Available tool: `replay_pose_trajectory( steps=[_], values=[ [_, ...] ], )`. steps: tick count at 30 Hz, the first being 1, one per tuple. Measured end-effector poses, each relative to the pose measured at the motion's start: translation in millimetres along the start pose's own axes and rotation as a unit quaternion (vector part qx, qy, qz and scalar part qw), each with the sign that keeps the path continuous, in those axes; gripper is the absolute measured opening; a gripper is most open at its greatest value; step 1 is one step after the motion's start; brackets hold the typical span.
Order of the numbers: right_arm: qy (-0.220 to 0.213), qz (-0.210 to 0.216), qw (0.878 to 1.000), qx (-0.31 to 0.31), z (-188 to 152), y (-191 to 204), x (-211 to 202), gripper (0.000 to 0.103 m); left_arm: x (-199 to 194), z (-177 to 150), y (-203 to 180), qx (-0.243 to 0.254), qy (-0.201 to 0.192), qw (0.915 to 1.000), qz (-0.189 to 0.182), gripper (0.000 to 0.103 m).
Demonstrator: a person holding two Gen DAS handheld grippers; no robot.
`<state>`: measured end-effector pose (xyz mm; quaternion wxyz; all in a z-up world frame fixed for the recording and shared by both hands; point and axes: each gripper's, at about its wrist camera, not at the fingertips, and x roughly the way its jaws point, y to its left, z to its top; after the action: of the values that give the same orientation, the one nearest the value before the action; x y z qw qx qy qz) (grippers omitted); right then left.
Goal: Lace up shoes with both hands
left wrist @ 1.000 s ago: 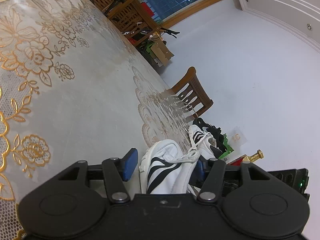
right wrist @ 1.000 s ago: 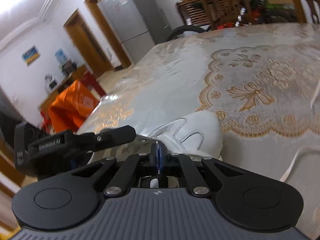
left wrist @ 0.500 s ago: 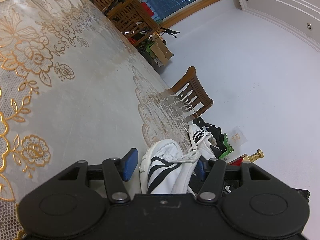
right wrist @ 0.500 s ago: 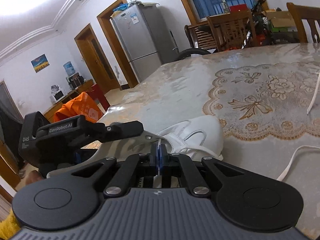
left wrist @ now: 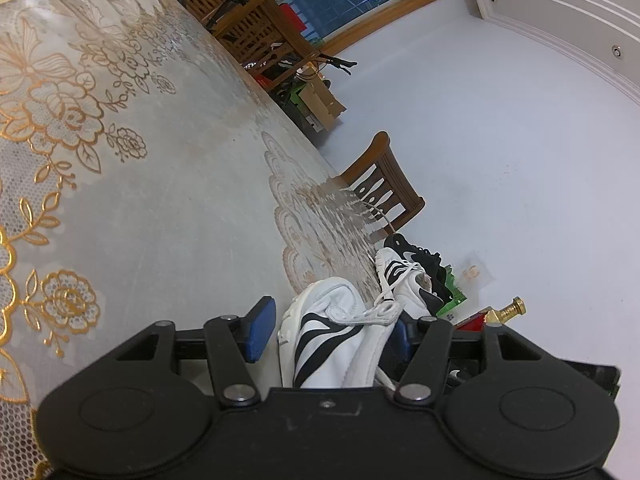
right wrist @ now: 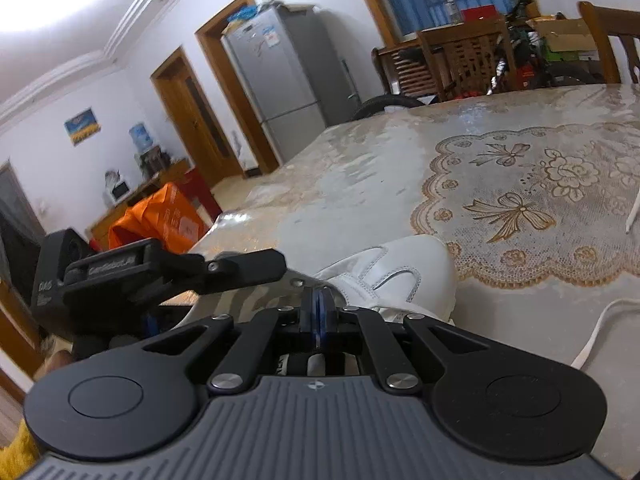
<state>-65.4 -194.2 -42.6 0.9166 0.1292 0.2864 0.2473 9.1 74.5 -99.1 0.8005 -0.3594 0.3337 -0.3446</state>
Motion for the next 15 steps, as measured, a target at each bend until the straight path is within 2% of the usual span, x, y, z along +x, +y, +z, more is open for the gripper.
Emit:
replay_pose_trajectory(
  steps=[1, 2, 7, 13, 15],
  values=[
    [0.008, 0.001, 1.0, -0.008, 4.1, 1.8, -1.6, 0.013, 0.0, -0.1, -0.1, 0.0, 0.0, 1.0, 0.0, 0.056],
    [0.017, -0.002, 1.0, -0.025, 8.6, 4.7, -2.7, 0.015, 0.0, -0.2, -0.3, 0.0, 0.0, 1.0, 0.0, 0.056],
    [0.072, -0.019, 0.993, -0.093, 26.1, 16.3, 1.9, 0.021, -0.1, -0.7, -1.5, 0.002, 0.001, 1.0, 0.0, 0.056],
    [0.128, -0.031, 0.976, -0.171, 36.3, 27.3, 17.4, 0.022, 2.2, -2.2, -6.9, 0.008, 0.001, 1.0, 0.003, 0.057],
    [0.128, -0.04, 0.972, -0.193, 34.5, 30.2, 21.2, 0.018, 2.8, -2.5, -8.2, 0.01, 0.002, 0.9999, 0.003, 0.057]
  ],
)
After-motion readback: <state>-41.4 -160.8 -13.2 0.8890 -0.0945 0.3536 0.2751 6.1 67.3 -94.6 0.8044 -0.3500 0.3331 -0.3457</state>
